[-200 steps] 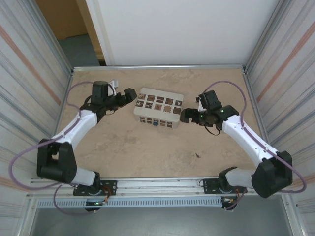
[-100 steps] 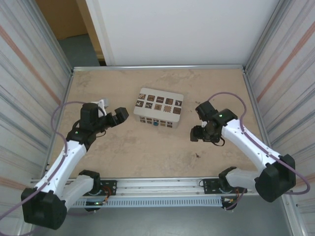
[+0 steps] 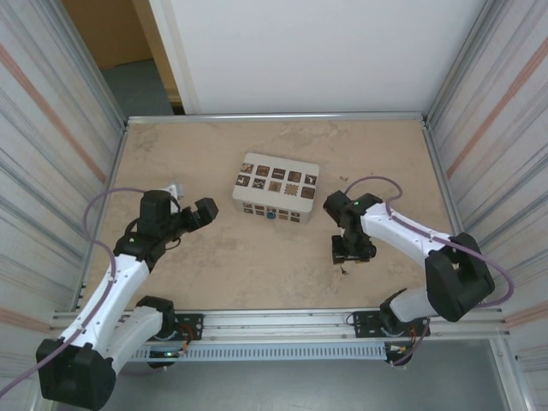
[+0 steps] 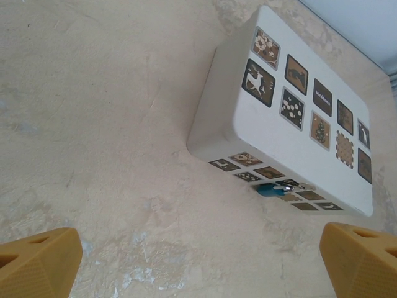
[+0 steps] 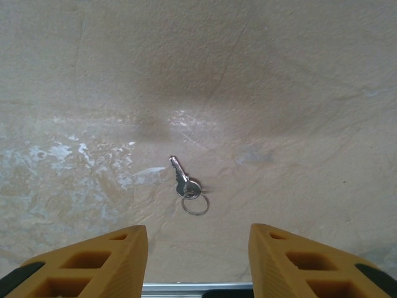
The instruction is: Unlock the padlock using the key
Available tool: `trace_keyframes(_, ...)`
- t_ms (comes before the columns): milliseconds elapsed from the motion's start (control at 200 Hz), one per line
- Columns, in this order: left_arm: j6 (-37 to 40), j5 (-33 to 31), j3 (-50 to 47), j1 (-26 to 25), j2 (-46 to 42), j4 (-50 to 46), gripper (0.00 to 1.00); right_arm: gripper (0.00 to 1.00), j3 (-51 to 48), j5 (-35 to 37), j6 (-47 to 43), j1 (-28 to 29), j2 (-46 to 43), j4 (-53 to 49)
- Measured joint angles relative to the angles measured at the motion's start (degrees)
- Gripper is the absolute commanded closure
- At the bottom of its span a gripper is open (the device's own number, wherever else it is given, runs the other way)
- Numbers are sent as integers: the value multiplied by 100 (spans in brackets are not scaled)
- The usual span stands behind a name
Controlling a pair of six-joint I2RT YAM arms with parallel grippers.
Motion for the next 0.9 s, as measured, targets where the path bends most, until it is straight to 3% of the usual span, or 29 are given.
trace_keyframes(451,2,-31,0,39,118,-2,1,66,-188,-111,66,111,627,345)
trace_keyframes(897,20,-42,0,39,219,0,1,67,-354,-164,168,186,737,422)
